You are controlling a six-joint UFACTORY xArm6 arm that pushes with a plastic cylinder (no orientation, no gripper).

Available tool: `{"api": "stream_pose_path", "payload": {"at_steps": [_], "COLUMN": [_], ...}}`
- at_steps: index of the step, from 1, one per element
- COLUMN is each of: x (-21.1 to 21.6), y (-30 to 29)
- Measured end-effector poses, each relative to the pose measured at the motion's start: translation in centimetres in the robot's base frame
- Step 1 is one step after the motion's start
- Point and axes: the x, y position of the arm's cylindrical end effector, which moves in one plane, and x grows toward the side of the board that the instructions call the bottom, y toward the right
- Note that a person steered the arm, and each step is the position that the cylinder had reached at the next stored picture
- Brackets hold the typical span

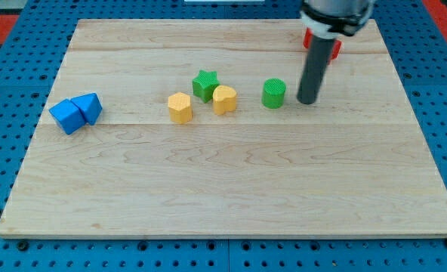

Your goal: Push red star into the green circle

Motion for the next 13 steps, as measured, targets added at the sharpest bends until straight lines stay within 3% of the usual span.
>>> {"api": "stream_pose_path", "payload": {"at_steps": [2,3,4,5,6,7,8,9,10,11,13], "x": [-1.8,-2.4,-4.4,-8.1,-13.1,-12.5,-5.3,-6.2,-8.7,-13.5,-11.6], "y": [-5.2,-2.8,8.5,14.7,14.6,11.0,4.7,9.1,17.9,18.1,5.1]}}
